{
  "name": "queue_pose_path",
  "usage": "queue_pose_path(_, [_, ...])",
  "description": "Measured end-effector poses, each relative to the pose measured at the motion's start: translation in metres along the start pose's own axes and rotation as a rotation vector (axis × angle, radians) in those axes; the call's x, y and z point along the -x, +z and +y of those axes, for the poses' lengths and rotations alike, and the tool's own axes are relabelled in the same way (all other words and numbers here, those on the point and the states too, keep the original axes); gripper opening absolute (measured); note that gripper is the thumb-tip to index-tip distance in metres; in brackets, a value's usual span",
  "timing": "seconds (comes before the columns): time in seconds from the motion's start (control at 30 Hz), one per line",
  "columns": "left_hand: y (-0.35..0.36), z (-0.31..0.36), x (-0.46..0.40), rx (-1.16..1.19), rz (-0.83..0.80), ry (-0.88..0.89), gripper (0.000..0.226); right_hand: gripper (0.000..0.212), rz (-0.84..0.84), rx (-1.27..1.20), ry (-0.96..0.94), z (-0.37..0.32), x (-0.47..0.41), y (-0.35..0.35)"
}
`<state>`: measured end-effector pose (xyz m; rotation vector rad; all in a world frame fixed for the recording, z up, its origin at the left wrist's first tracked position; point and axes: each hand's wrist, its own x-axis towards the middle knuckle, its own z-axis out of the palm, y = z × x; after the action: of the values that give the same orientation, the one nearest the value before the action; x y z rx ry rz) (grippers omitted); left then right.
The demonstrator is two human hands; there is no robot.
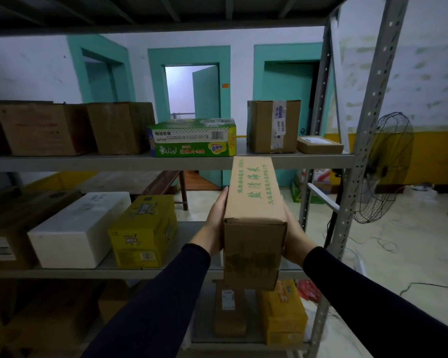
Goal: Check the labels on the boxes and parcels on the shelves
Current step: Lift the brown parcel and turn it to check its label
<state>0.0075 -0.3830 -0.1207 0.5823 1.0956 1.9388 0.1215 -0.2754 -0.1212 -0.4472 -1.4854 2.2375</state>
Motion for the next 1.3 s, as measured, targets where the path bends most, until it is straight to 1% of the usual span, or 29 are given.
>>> queue_pose_path(0.07, [-0.004,-0.004,-0.003,-0.042,0.032,-0.018,0.055,0.066,-0.010,-0.038,0.071,-0.004,0.000,-0.001])
queue_pose_path(0.1, [-0.009,-0.007,-0.006,-0.070,0.046,-0.033,0.055,0.064,-0.024,-0.029,0.106,-0.006,0.001,-0.002])
queue_pose_path(0.17, [-0.013,-0.010,-0.009,-0.120,0.090,-0.071,0.055,0.051,-0.035,-0.011,0.147,-0.006,0.001,-0.004])
queue_pose_path(0.2, [-0.014,-0.011,-0.010,-0.162,0.103,-0.078,0.054,0.046,-0.021,-0.023,0.146,-0.005,0.001,-0.004])
queue_pose_path(0.3, [-0.014,-0.008,-0.007,-0.367,0.068,-0.085,0.052,0.033,0.058,-0.094,0.087,-0.002,-0.001,-0.012])
queue_pose_path(0.33, [-0.019,-0.004,-0.007,-0.429,0.078,-0.097,0.051,0.034,0.069,-0.136,0.077,-0.002,-0.001,-0.017])
queue_pose_path(0.4, [-0.041,0.001,-0.008,-0.504,0.125,-0.154,0.054,0.042,0.094,-0.218,0.078,0.001,-0.003,-0.027])
queue_pose_path(0.47, [-0.063,0.006,-0.007,-0.510,0.090,-0.248,0.054,0.045,0.126,-0.287,0.050,0.005,-0.008,-0.035])
queue_pose_path(0.53, [-0.076,0.007,-0.005,-0.410,0.096,-0.332,0.048,0.044,0.176,-0.293,0.049,0.011,-0.012,-0.038])
queue_pose_path(0.6, [-0.085,0.003,-0.013,-0.324,0.127,-0.368,0.044,0.043,0.218,-0.209,0.065,0.016,-0.015,-0.041])
queue_pose_path(0.67, [-0.086,0.000,-0.018,-0.257,0.165,-0.385,0.041,0.040,0.320,0.009,0.027,0.022,-0.020,-0.053])
queue_pose_path(0.73, [-0.083,-0.008,-0.032,-0.272,0.187,-0.401,0.039,0.035,0.467,0.260,-0.031,0.028,-0.027,-0.072])
queue_pose_path(0.77, [-0.082,-0.014,-0.040,-0.290,0.193,-0.409,0.037,0.034,0.529,0.336,-0.059,0.029,-0.028,-0.079])
queue_pose_path(0.8, [-0.080,-0.020,-0.047,-0.309,0.195,-0.413,0.037,0.032,0.556,0.378,-0.073,0.031,-0.032,-0.088])
queue_pose_path(0.83, [-0.076,-0.027,-0.056,-0.332,0.191,-0.414,0.036,0.033,0.564,0.397,-0.059,0.033,-0.036,-0.096])
queue_pose_path(0.87, [-0.071,-0.035,-0.066,-0.361,0.187,-0.421,0.036,0.038,0.552,0.381,-0.020,0.034,-0.042,-0.107])
queue_pose_path(0.97, [-0.058,-0.064,-0.100,-0.436,0.207,-0.417,0.032,0.064,0.448,0.319,0.133,0.037,-0.062,-0.144])
queue_pose_path(1.0, [-0.054,-0.074,-0.113,-0.463,0.223,-0.412,0.031,0.069,0.407,0.307,0.174,0.038,-0.070,-0.158])
queue_pose_path(1.03, [-0.049,-0.088,-0.129,-0.482,0.235,-0.415,0.031,0.068,0.386,0.289,0.199,0.038,-0.080,-0.175])
queue_pose_path(1.13, [-0.029,-0.125,-0.174,-0.505,0.256,-0.439,0.034,0.042,0.338,0.247,0.253,0.041,-0.111,-0.223])
queue_pose_path(1.2, [-0.019,-0.145,-0.200,-0.493,0.290,-0.441,0.038,0.038,0.333,0.238,0.303,0.044,-0.131,-0.249])
queue_pose_path(1.3, [-0.006,-0.175,-0.244,-0.511,0.347,-0.433,0.035,0.032,0.334,0.237,0.326,0.053,-0.173,-0.293])
